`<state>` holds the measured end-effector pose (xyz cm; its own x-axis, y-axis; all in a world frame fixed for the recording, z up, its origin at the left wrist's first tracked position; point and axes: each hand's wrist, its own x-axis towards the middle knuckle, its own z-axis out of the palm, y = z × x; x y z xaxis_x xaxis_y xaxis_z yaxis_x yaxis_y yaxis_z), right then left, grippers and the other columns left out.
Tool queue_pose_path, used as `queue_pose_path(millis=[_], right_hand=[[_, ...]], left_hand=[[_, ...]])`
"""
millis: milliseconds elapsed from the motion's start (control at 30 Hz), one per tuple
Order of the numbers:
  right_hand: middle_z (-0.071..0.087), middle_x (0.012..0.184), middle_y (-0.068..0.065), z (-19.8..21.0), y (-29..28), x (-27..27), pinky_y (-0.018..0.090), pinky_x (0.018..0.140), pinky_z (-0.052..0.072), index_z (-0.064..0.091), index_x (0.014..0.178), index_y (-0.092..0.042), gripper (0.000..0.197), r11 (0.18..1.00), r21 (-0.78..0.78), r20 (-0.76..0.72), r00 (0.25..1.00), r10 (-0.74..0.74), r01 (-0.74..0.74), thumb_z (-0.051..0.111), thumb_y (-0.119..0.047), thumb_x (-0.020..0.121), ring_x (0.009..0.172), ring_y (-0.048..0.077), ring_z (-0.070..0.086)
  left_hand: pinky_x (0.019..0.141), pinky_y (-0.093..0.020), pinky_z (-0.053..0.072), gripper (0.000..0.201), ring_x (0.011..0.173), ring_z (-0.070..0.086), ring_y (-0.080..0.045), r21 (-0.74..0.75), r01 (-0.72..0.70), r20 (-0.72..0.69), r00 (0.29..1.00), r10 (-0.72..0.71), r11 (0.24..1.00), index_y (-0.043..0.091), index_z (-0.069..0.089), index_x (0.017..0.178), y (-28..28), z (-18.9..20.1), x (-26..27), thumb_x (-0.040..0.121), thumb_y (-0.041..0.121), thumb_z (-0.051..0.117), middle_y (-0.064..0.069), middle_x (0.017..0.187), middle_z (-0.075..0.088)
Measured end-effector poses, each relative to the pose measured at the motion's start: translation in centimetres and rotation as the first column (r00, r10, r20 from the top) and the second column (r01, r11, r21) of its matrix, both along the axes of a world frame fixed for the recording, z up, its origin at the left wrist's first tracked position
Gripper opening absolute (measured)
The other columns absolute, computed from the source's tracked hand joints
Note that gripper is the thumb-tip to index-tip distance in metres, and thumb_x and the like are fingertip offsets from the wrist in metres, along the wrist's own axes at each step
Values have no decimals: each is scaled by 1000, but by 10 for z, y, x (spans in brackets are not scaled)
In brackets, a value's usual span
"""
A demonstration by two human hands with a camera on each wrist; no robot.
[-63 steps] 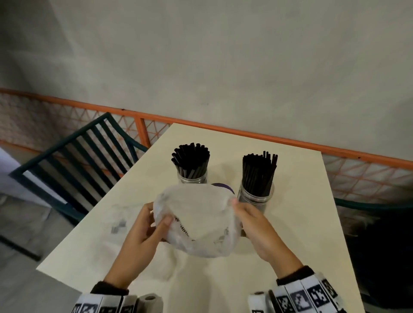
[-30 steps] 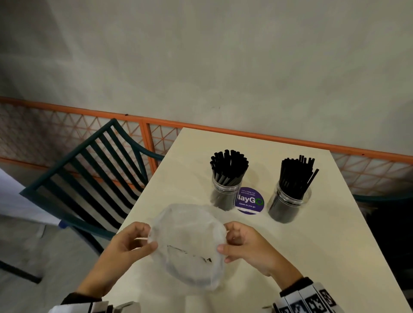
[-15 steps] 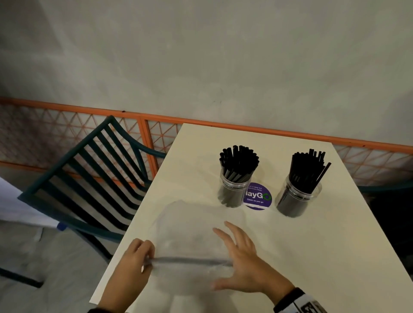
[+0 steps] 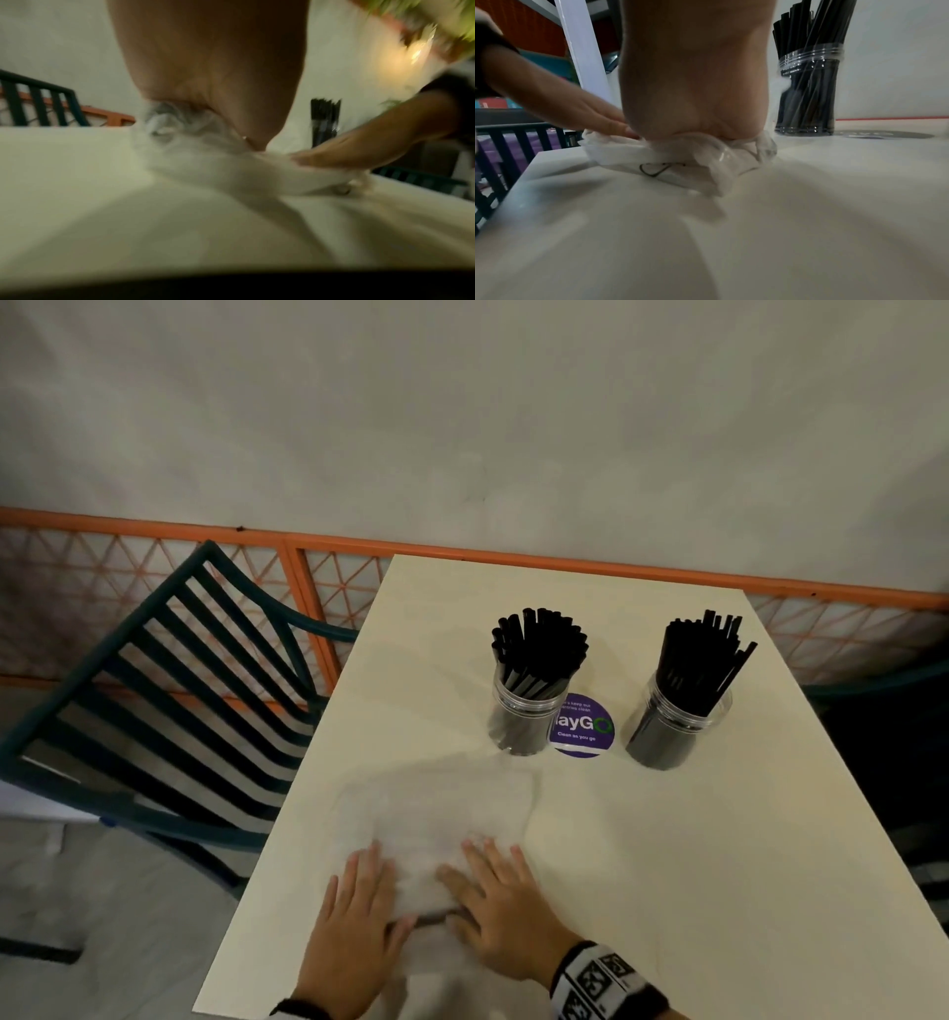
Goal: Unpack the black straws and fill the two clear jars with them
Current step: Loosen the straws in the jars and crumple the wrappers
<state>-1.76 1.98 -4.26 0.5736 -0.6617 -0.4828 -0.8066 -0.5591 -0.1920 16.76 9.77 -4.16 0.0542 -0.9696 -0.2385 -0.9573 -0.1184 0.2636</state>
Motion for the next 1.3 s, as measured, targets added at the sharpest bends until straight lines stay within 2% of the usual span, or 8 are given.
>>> queue_pose_path(millis=[100, 200, 267, 467, 667, 833, 1133, 1300], right_hand=[[57, 132, -4, 8, 0, -5, 38, 96, 45, 52, 124, -38, 63, 1000, -10, 54, 998, -20, 21, 2, -56, 91, 117, 14, 57], [33, 151, 2, 19, -5, -17, 35, 114, 8, 44, 135, -24, 71, 994, 74, 309, 950, 50, -77, 15, -66, 86, 141, 17, 22], [49, 140, 4, 31, -8, -28, 30, 112, 17, 56, 124, -17, 63, 997, 81, 488, 872, -32, -9, 28, -61, 88, 133, 16, 34], [68, 102, -11, 70, -37, -106, 0, 82, 34, 68, 104, -22, 21, 970, 43, 692, 693, -202, 239, 51, -27, 92, 95, -2, 55], [63, 86, -26, 90, -90, -209, 2, 64, 39, 72, 89, -22, 14, 835, 72, 777, 494, -390, 546, 62, -13, 86, 90, -4, 58], [67, 94, -14, 102, -138, -261, 17, 84, 44, 66, 97, -25, 19, 772, 120, 819, 378, -432, 624, 69, -16, 80, 92, 1, 60], [26, 151, 2, 124, -220, -262, 29, 110, 26, 7, 145, -26, 118, 838, 281, 700, 498, -512, 468, 83, -43, 58, 139, 12, 24], [42, 120, -23, 122, -251, -236, 4, 90, 36, 19, 129, -41, 100, 897, 310, 802, 420, -424, 314, 86, -15, 60, 108, -18, 45]], left_hand=[[81, -46, 52, 72, 119, 42, -29, 128, -40, 31, 999, 36, 991, 12, 51, 122, 3, -13, 6, 90, 61, 8, -15, 133, 55], [107, -41, 31, 110, 138, 29, -29, 137, -27, 21, 999, 24, 990, 16, 40, 137, -3, 6, 4, 66, 83, -11, -3, 150, 29], [115, -37, 17, 119, 142, 20, -23, 70, -47, -11, 999, 48, 996, 25, 31, 140, -6, 29, 7, 48, 90, -8, 9, 151, 15], [69, -33, 55, 44, 72, 62, -11, -322, -96, -153, 987, 48, 942, 18, 67, 105, -21, 108, -20, 81, 54, 56, -1, 107, 68], [71, 3, 39, 14, 95, 50, 20, -452, -165, -473, 878, -79, 877, 42, 61, 93, -69, 163, -111, 81, 47, 57, 32, 105, 59], [83, -3, 42, 40, 99, 59, 6, -329, -212, -711, 697, -94, 920, 37, 61, 103, -136, 150, -191, 66, 50, 64, 22, 110, 62], [110, -33, 30, 114, 135, 31, -16, -20, -211, -777, 619, 118, 977, 19, 13, 144, -249, 125, -256, 54, 50, 76, -2, 150, 28], [98, -24, 36, 108, 124, 42, -13, -62, -207, -835, 547, 63, 976, 17, 16, 140, -297, 118, -269, 58, 31, 85, 3, 130, 43]])
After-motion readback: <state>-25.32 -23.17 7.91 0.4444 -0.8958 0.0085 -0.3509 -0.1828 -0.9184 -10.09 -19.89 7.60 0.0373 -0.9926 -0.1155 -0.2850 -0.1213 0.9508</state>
